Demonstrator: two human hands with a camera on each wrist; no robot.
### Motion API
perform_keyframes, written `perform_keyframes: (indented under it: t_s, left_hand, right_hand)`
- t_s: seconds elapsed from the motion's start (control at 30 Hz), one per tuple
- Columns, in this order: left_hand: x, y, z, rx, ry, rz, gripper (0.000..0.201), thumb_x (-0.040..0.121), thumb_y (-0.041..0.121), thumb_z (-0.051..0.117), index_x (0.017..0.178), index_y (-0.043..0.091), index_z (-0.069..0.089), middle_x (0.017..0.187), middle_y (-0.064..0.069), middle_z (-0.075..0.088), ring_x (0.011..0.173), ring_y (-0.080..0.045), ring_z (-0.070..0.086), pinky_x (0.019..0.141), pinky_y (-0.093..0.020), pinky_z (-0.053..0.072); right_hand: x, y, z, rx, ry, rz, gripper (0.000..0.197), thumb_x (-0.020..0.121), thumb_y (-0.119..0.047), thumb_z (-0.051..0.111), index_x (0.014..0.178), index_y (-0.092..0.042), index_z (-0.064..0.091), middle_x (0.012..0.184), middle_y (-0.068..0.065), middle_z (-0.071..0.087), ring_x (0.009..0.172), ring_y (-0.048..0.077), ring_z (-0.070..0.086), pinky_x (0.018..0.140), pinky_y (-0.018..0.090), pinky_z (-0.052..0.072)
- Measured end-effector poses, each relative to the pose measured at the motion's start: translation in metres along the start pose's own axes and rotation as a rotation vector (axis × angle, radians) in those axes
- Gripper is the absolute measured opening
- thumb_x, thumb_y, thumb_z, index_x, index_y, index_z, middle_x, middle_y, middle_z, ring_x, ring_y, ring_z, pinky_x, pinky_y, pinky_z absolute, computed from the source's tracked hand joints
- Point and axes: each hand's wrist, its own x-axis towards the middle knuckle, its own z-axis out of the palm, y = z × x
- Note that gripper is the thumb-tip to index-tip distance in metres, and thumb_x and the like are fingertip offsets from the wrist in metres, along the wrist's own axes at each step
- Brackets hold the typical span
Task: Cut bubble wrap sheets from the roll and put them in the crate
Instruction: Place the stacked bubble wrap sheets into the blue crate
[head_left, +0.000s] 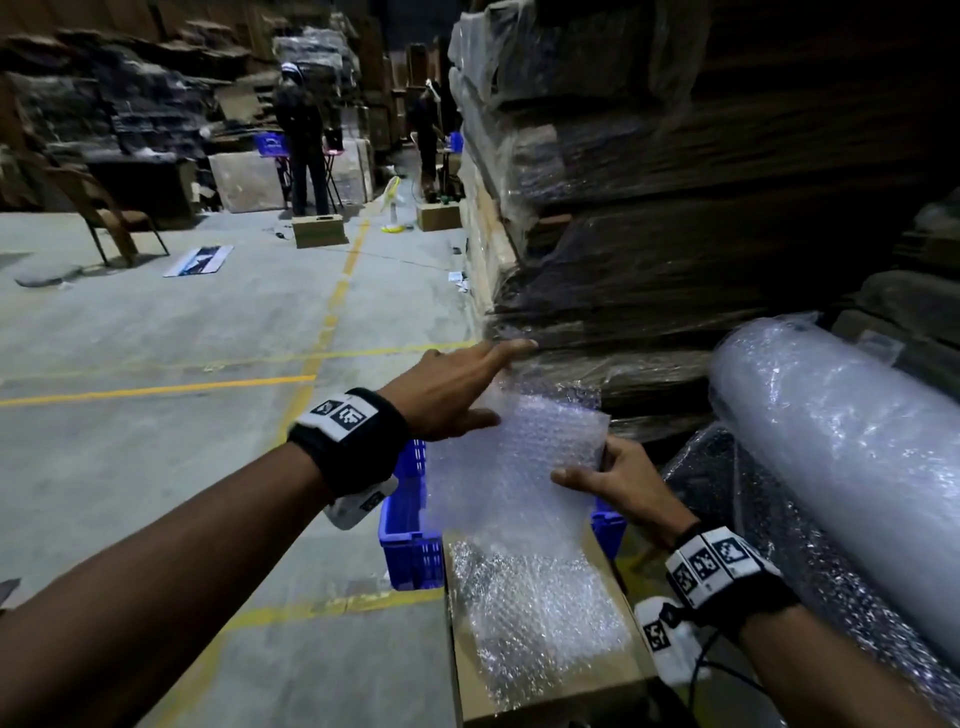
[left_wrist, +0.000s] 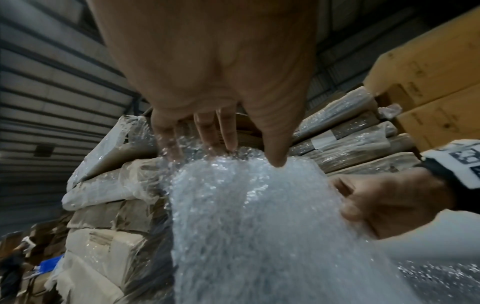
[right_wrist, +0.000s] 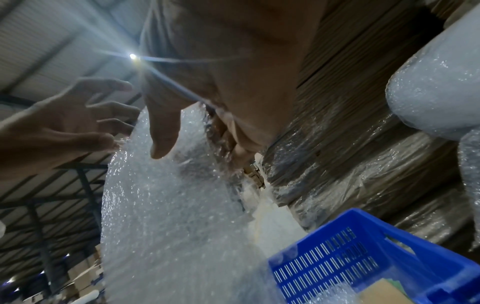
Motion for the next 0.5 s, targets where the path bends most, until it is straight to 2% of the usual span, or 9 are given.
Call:
perform_keyframes:
  t_s: [0.1,0.17,0.27,0.37,0.5]
  left_hand:
    - [-0.009,0.008,0.007,0.149,0.163,0.066,0.072,0.089,0.043,0.070,0.149,0.032,0.032,0.148,-0.004,0.040,0.124,-0.028,0.047,0.095,-0.048,0.041]
    - [-0.011,0.013,0.013,0.166,0.178,0.088,0.064,0.086,0.047,0.071,0.142,0.033,0.043,0.150,-0.003,0.038,0.128,-0.027,0.043,0.096,-0.051,0.040]
    - [-0.011,0.016,0.023,0.135,0.132,0.033,0.059,0.086,0.053,0.068,0.138,0.036,0.045,0.154,0.000,0.032,0.132,-0.025,0.035,0.100,-0.051,0.035]
    - [-0.014,0.017,0.029,0.066,0.080,0.016,0.055,0.086,0.055,0.068,0.134,0.036,0.050,0.151,0.003,0.035,0.130,-0.022,0.038,0.101,-0.049,0.033]
    - [-0.018,0.017,0.034,-0.026,0.049,-0.031,0.043,0.084,0.050,0.072,0.119,0.028,0.060,0.134,0.003,0.047,0.119,-0.022,0.048,0.094,-0.046,0.036]
  right_hand:
    - [-0.001,-0.007,0.001,-0.004,0.010,-0.006,0.039,0.074,-0.006,0.084,0.110,-0.008,0.068,0.102,0.003,0.077,0.096,0.020,0.074,0.078,0.028,0.058]
    - [-0.003,-0.010,0.001,-0.039,-0.008,-0.028,0.043,0.075,-0.007,0.084,0.114,-0.009,0.067,0.105,0.000,0.077,0.100,0.019,0.073,0.080,0.026,0.057]
    - [-0.006,-0.015,0.003,-0.108,-0.073,-0.079,0.047,0.078,-0.007,0.084,0.121,-0.009,0.065,0.112,0.000,0.075,0.106,0.018,0.071,0.085,0.027,0.057]
    - [-0.009,-0.016,0.004,-0.136,-0.139,-0.110,0.052,0.079,-0.010,0.083,0.127,-0.008,0.063,0.118,0.006,0.072,0.111,0.023,0.069,0.095,0.040,0.055]
    - [-0.015,-0.018,0.005,-0.158,-0.183,-0.146,0.052,0.081,-0.009,0.082,0.129,-0.006,0.062,0.122,0.007,0.070,0.114,0.024,0.067,0.099,0.045,0.054]
